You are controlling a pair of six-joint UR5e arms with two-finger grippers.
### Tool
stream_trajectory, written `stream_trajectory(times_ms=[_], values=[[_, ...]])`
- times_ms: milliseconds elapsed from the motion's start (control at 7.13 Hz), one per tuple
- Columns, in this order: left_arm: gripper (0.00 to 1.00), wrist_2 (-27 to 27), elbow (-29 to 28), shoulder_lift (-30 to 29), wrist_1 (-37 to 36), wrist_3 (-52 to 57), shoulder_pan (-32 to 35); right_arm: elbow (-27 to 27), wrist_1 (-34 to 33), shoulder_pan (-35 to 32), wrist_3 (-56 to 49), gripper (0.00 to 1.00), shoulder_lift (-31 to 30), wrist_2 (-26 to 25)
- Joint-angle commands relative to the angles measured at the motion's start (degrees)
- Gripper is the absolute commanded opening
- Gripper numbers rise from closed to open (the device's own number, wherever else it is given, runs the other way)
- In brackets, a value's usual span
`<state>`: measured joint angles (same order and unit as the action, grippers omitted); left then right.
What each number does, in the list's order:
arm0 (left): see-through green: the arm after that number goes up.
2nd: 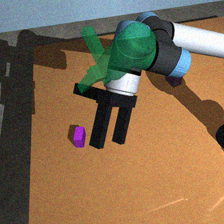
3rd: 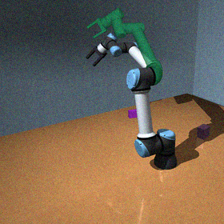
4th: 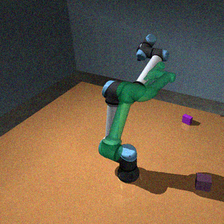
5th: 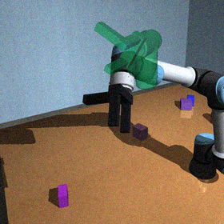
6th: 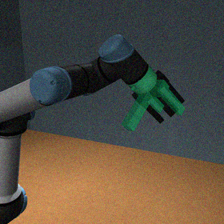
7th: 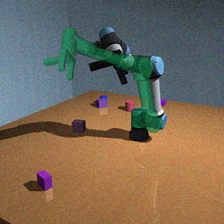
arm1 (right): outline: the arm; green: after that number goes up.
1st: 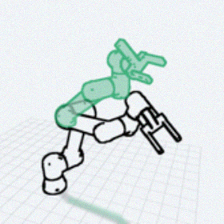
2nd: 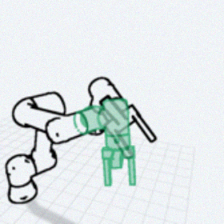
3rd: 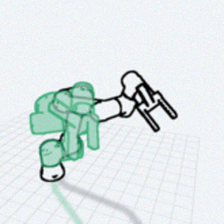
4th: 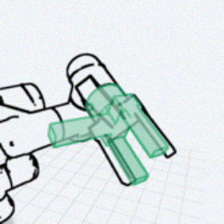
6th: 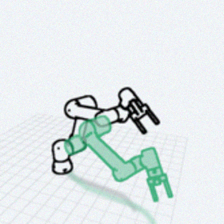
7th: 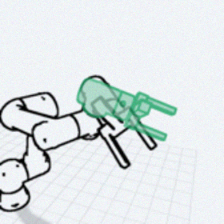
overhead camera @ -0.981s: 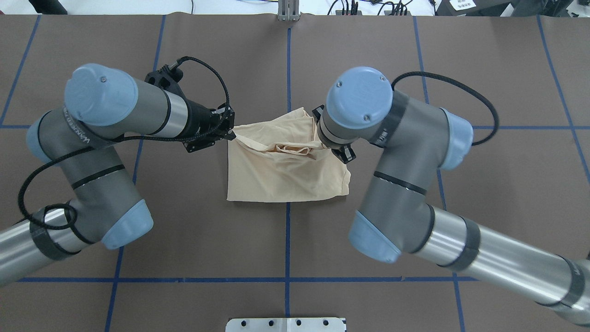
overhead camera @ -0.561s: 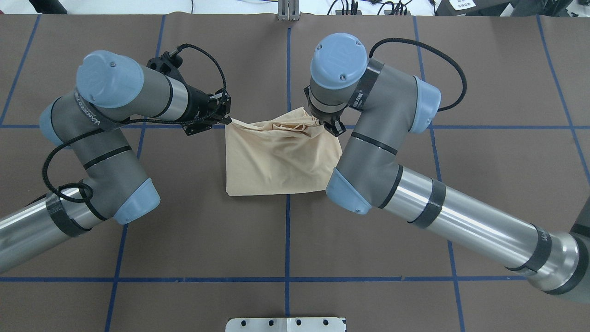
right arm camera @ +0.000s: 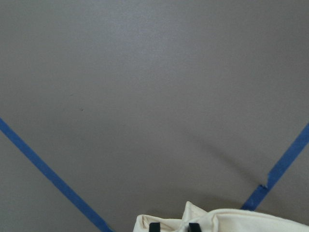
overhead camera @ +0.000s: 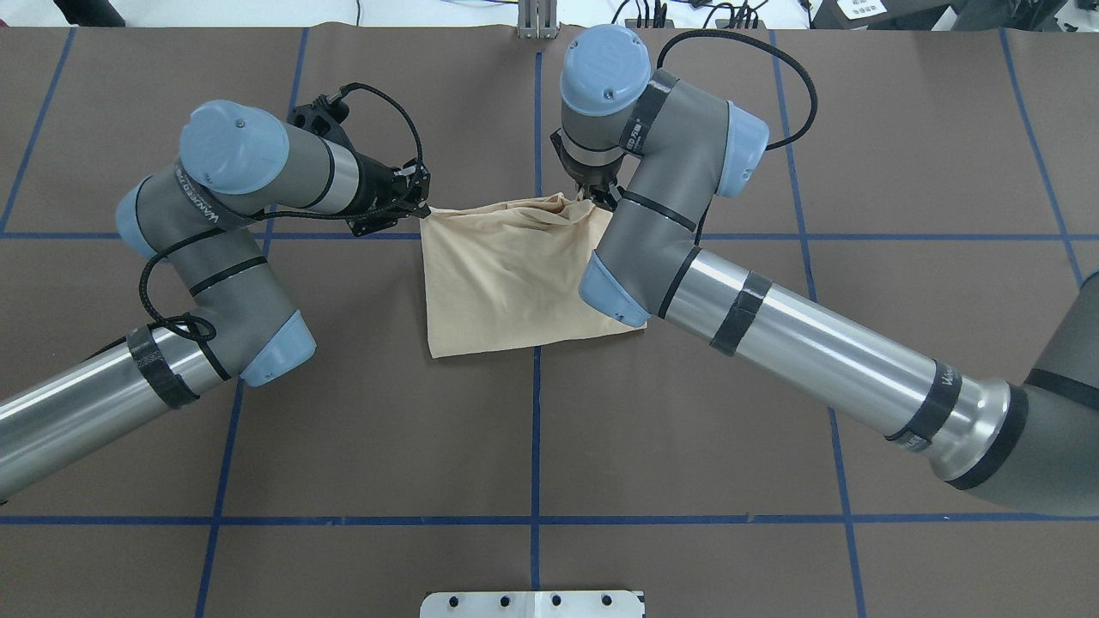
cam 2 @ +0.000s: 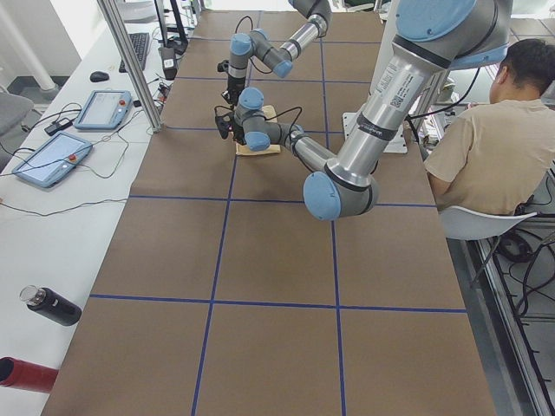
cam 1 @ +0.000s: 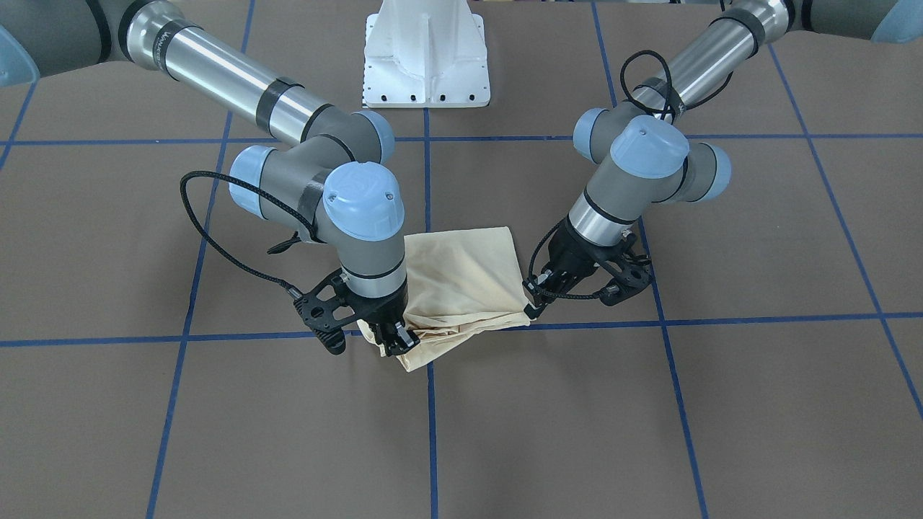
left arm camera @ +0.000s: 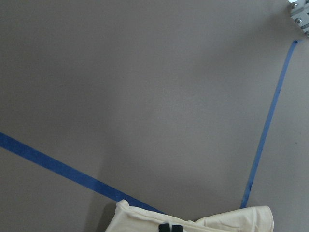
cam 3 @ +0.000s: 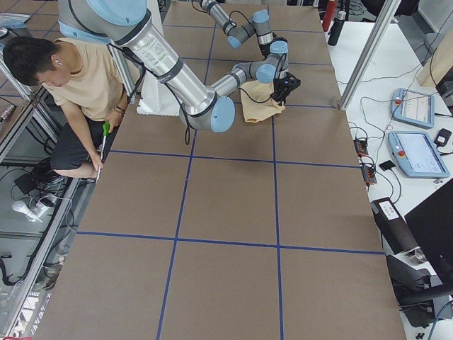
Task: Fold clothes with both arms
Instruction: 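Lift the near edge with both grippers and fold it over the far half, then open both grippers and release the folded shirt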
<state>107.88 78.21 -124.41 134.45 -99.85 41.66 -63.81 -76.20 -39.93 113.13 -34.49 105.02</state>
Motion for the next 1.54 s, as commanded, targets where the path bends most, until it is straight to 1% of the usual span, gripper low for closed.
stream_trajectory(times_ms=[0,140,280,421,701,841,981,1121,1262,1402], values=[[0.00,-0.47,-2.71,-0.57,1.60,0.10,0.00,1.76,1.32,-0.32,-0.19,0.32,0.39,0.01],[0.00,-1.34,-3.76,-0.57,2.99,0.10,0.00,2.46,1.40,-0.32,-0.28,0.33,0.39,0.01],[0.05,-1.61,-4.90,-0.57,4.31,0.10,0.00,2.81,1.40,-0.32,-0.54,0.60,0.48,0.01],[0.22,-1.70,-5.08,-0.57,4.33,0.18,0.00,3.95,3.40,-0.32,-0.54,0.99,0.57,-0.08],[0.39,-1.62,-5.18,-0.57,4.42,3.24,0.79,4.57,4.39,-2.77,-1.24,1.00,0.48,0.53],[0.41,-1.53,-5.17,-0.57,4.42,5.00,2.71,4.57,4.30,-5.57,-6.03,1.00,-0.74,2.71],[0.41,-1.18,-4.83,-0.40,4.42,5.98,4.47,4.40,4.30,-8.81,-10.25,1.00,-2.32,5.34],[0.41,-0.39,-4.56,-0.14,4.42,6.77,5.53,3.70,4.22,-10.76,-14.56,1.00,-4.07,6.50],[0.41,3.70,-3.52,0.82,3.98,10.26,7.54,1.35,4.04,-12.35,-19.91,1.00,-7.31,7.21],[0.42,5.66,0.41,4.49,3.89,16.47,9.13,-3.03,3.78,-15.67,-27.36,1.00,-12.56,10.43]])
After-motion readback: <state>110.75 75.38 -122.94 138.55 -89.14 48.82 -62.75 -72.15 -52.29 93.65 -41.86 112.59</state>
